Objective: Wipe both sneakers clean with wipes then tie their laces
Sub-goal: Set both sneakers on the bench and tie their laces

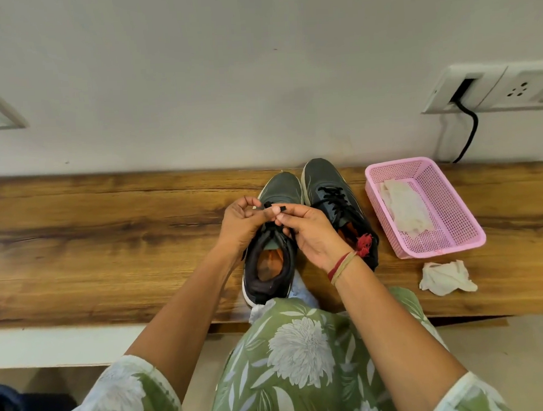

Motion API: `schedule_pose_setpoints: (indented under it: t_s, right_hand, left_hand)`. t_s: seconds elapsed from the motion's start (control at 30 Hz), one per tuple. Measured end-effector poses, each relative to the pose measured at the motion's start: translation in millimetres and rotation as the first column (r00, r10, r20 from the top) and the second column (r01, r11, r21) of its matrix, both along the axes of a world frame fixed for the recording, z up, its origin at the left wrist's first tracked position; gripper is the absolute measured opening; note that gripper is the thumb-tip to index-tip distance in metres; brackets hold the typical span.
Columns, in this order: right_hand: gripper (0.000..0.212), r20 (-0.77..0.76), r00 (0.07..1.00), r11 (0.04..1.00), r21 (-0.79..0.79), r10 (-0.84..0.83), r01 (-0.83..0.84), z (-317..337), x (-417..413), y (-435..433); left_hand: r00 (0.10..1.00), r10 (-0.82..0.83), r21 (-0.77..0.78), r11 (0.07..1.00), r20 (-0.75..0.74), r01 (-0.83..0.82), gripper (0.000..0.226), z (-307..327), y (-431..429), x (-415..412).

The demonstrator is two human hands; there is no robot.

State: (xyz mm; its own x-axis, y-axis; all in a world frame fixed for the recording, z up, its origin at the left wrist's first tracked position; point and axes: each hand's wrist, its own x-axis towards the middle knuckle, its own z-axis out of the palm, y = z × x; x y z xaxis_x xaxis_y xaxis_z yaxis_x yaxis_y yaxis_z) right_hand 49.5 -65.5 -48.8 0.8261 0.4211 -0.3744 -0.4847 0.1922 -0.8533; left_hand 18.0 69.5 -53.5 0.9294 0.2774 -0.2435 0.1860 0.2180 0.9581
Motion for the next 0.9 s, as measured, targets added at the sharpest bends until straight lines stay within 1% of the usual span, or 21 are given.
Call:
schedule_pose_setpoints:
  t_s: [0.07, 0.17, 0.27, 0.33, 0.37, 0.43, 0.5, 0.57, 0.6, 0.63, 0.67, 0.7, 0.77, 0.83, 0.87, 0.9]
  right_hand:
    - [0.021, -0.035, 0.999, 0.998, 0.063, 0.027, -0.025, 0, -1, -3]
    - [0.016, -0.071, 0.997, 0.996, 0.087, -0.012, 0.019, -1, -1, -3]
    - [0.015, -0.140, 0.986, 0.987, 0.121, -0.089, 0.107, -1, -1, 2]
    - [0.015, -0.195, 0.974, 0.977, 0.154, -0.116, 0.147, 0, 1, 3]
    - [0.015, -0.189, 0.976, 0.979, 0.155, -0.105, 0.136, 0, 1, 2]
    - [0.016, -0.094, 0.995, 0.994, 0.094, -0.040, 0.049, 0, 1, -1]
    - [0.015, 0.089, 0.993, 0.996, -0.061, 0.073, -0.067, 1, 0, -3]
    - [0.012, 0.270, 0.942, 0.963, -0.233, 0.199, -0.137, 4, 0, -8]
    - [0.012, 0.364, 0.896, 0.938, -0.317, 0.256, -0.139, 5, 2, -10]
    - [0.013, 0.467, 0.830, 0.904, -0.417, 0.306, -0.098, 5, 3, -12]
    - [0.013, 0.563, 0.750, 0.858, -0.513, 0.347, -0.012, 5, 4, -13]
    - [0.013, 0.636, 0.676, 0.812, -0.575, 0.372, 0.095, 4, 2, -13]
    - [0.011, 0.726, 0.571, 0.754, -0.603, 0.383, 0.260, 2, -4, -9]
    - [0.008, 0.777, 0.496, 0.715, -0.593, 0.388, 0.369, -2, -11, -3]
    - [0.007, 0.796, 0.469, 0.699, -0.582, 0.383, 0.416, -4, -13, -1]
    - [0.005, 0.811, 0.461, 0.692, -0.563, 0.359, 0.451, -7, -14, 1]
  left_hand:
    - [1.000, 0.026, 0.058, 0.998, -0.009, -0.026, 0.028, -8, 3, 2]
    - [1.000, 0.015, 0.127, 0.992, 0.011, -0.016, 0.027, -13, 1, 2]
    - [0.996, -0.085, 0.097, 0.992, 0.033, 0.081, 0.028, -11, 0, -1]
    - [0.985, -0.172, 0.093, 0.981, 0.002, 0.171, 0.028, -8, 8, -3]
    - [0.978, -0.206, 0.103, 0.973, -0.018, 0.206, 0.028, -8, 12, -4]
    - [0.975, -0.217, 0.086, 0.972, -0.043, 0.220, 0.029, -8, 17, -5]
    - [0.979, -0.193, 0.036, 0.980, -0.058, 0.195, 0.030, -9, 19, -3]
    - [0.980, -0.190, -0.005, 0.982, -0.068, 0.190, 0.030, -9, 19, -3]
    - [0.980, -0.190, -0.012, 0.982, -0.066, 0.189, 0.030, -8, 19, -4]
    - [0.981, -0.184, -0.016, 0.983, -0.063, 0.183, 0.029, -7, 18, -4]
    - [0.984, -0.171, -0.012, 0.985, -0.059, 0.171, 0.028, -7, 19, -5]
    - [0.987, -0.154, -0.003, 0.988, -0.053, 0.154, 0.026, -6, 19, -5]
    - [0.990, -0.135, 0.041, 0.990, -0.039, 0.137, 0.021, -3, 18, -7]
    - [0.990, -0.140, 0.118, 0.983, -0.026, 0.142, 0.013, 1, 16, -9]
    - [0.989, -0.145, 0.151, 0.978, -0.023, 0.146, 0.008, 4, 14, -11]
    - [0.989, -0.144, 0.175, 0.973, -0.028, 0.147, 0.007, 7, 13, -13]
